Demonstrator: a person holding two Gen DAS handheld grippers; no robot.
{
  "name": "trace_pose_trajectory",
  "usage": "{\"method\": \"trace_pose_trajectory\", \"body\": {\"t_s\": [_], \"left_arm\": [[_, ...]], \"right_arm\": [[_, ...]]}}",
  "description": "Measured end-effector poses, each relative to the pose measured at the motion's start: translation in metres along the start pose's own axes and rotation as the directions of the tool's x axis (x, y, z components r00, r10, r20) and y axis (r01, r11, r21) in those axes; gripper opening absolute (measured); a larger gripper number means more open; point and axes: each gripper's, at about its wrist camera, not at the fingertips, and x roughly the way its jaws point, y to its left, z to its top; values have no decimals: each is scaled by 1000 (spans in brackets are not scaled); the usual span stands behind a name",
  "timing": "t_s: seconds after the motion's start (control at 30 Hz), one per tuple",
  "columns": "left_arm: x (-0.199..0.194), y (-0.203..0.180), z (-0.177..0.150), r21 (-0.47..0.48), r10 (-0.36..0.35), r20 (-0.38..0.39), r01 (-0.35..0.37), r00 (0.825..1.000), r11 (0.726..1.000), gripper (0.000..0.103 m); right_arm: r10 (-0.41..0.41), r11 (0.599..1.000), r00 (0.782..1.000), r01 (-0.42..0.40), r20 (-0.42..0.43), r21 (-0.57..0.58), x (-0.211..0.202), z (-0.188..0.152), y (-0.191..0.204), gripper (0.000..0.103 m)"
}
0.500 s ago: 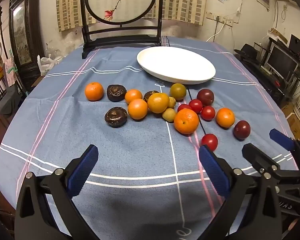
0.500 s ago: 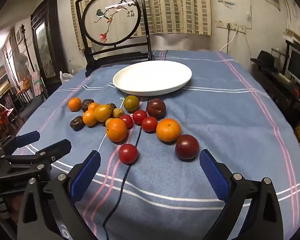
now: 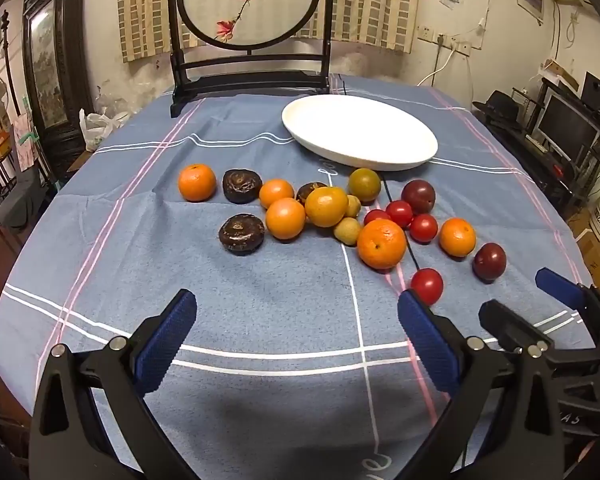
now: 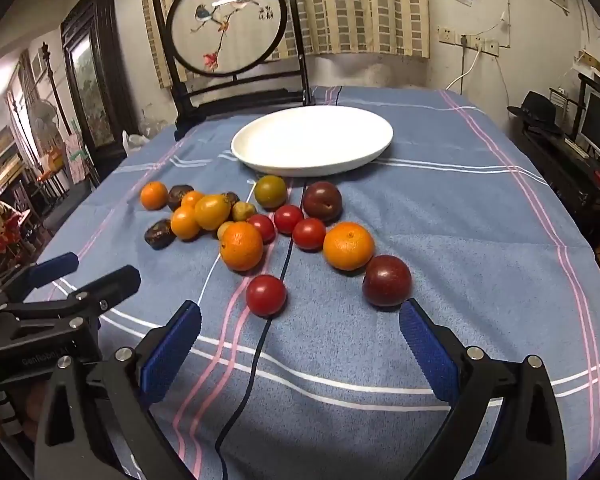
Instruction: Organize fruits
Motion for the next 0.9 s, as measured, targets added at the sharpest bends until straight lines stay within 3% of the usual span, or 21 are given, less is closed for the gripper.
{"method": "trace_pose_trajectory", "body": {"t_s": [0.9], "left_arm": [[3, 4, -1, -2, 26, -9, -26, 1000, 1000, 99]], "right_arm": [[-24, 999, 1000, 23, -5, -30, 3, -2, 4, 99]]}}
